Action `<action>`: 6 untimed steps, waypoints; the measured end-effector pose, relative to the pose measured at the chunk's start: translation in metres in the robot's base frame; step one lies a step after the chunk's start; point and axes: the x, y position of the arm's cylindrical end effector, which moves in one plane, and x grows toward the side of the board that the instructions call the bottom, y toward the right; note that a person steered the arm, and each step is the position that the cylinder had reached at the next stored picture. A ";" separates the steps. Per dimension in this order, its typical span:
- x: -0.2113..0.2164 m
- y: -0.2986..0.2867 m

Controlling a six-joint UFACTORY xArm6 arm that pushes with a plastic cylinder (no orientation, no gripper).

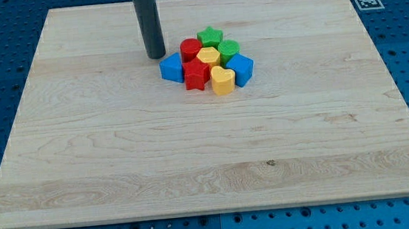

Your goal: Push the red circle left a bit

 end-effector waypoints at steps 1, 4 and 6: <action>0.035 0.013; 0.021 0.083; -0.026 0.105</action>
